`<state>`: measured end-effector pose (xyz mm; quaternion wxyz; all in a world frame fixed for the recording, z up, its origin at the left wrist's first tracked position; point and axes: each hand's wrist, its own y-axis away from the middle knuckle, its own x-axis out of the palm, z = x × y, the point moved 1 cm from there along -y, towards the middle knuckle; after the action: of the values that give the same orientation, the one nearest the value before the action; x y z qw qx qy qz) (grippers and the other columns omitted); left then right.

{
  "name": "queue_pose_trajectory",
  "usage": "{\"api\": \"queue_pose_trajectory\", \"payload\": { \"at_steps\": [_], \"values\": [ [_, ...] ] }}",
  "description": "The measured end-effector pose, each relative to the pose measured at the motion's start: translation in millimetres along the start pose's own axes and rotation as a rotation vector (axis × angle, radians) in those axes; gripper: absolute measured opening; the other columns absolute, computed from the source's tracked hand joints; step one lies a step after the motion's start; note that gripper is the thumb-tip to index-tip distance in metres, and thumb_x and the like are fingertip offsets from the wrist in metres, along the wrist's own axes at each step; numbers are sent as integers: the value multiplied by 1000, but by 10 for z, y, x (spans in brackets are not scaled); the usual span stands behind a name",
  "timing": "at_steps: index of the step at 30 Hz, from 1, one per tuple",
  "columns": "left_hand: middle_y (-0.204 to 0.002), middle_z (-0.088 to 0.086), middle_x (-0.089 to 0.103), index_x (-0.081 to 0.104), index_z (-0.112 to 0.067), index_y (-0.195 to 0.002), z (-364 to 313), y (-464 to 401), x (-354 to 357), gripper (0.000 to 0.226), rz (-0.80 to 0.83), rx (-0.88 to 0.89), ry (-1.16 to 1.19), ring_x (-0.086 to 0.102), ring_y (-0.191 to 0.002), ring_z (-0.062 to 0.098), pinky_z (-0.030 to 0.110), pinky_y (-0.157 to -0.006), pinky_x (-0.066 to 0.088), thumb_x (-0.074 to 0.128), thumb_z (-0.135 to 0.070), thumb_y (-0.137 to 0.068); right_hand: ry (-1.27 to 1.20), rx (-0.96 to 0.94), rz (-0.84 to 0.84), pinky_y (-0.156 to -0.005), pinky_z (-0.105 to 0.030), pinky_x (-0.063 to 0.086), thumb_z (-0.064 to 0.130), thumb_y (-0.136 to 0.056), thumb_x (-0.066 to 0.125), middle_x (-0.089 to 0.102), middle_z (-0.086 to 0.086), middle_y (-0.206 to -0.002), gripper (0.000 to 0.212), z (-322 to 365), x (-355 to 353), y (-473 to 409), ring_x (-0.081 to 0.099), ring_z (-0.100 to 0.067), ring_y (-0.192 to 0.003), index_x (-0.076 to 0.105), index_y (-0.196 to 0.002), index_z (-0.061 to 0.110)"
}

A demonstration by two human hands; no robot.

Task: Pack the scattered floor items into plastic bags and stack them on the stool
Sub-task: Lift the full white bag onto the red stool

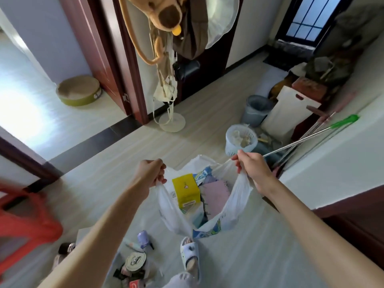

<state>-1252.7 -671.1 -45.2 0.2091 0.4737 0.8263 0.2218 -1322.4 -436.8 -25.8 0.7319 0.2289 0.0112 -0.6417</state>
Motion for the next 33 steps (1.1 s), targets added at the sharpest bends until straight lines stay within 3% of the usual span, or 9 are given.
{"api": "queue_pose_trajectory", "payload": {
  "at_steps": [4, 7, 15, 21, 26, 30, 33],
  "values": [
    [-53, 6, 38, 51, -4, -62, -387, -543, 80, 26, -38, -27, -16, 35, -46, 17, 28, -52, 45, 41, 1, -86, 107, 6, 77, -51, -16, 40, 20, -98, 39, 51, -2, -62, 34, 296, 142, -763, 46, -13, -58, 60, -75, 6],
    [-56, 6, 39, 51, -4, -63, -678, -896, 49, 25, -82, -30, -32, 37, -48, 16, 25, -52, 45, 40, 1, -86, 139, -2, 136, -58, -22, 41, 19, -98, 40, 52, -2, -62, 36, 513, 332, -1306, 47, -15, -59, 60, -70, 10],
    [-55, 5, 41, 50, -7, -63, -1248, -1888, -449, 25, -300, -65, 65, 40, -46, 17, 28, -60, 45, 39, -1, -85, 264, -96, 375, -60, -23, 42, 20, -98, 41, 53, -2, -65, 35, 1373, 1358, -2771, 48, -14, -60, 61, -71, 11],
    [-53, 5, 38, 49, -6, -61, -1469, -2643, -1042, 28, -547, -113, 303, 35, -44, 16, 22, -45, 43, 38, -1, -87, 364, -170, 651, -60, -23, 43, 20, -98, 40, 53, -3, -65, 32, 1984, 2572, -3660, 49, -14, -61, 63, -82, 3],
    [-34, -1, 35, 48, -5, -55, -1326, -2829, -1559, 32, -783, -239, 523, 31, -28, 12, 20, -43, 40, 38, 3, -85, 472, -218, 872, -58, -26, 40, 17, -97, 43, 52, -4, -57, 38, 2368, 3786, -3920, 46, -17, -53, 62, -65, 7],
    [-29, -4, 38, 50, -5, -56, -1184, -2876, -2135, 28, -917, -266, 669, 37, -22, 11, 34, -65, 38, 39, 1, -81, 580, -298, 1022, -56, -24, 38, 20, -97, 44, 52, -3, -57, 38, 2694, 4790, -3747, 45, -15, -52, 62, -65, 9],
    [-29, -4, 38, 50, -6, -56, -1068, -2897, -2685, 28, -1006, -294, 743, 38, -22, 12, 34, -63, 37, 41, -1, -82, 669, -343, 1124, -55, -23, 38, 24, -97, 44, 53, -4, -61, 36, 2853, 5559, -3507, 46, -16, -55, 65, -75, 5]
  ]
}}
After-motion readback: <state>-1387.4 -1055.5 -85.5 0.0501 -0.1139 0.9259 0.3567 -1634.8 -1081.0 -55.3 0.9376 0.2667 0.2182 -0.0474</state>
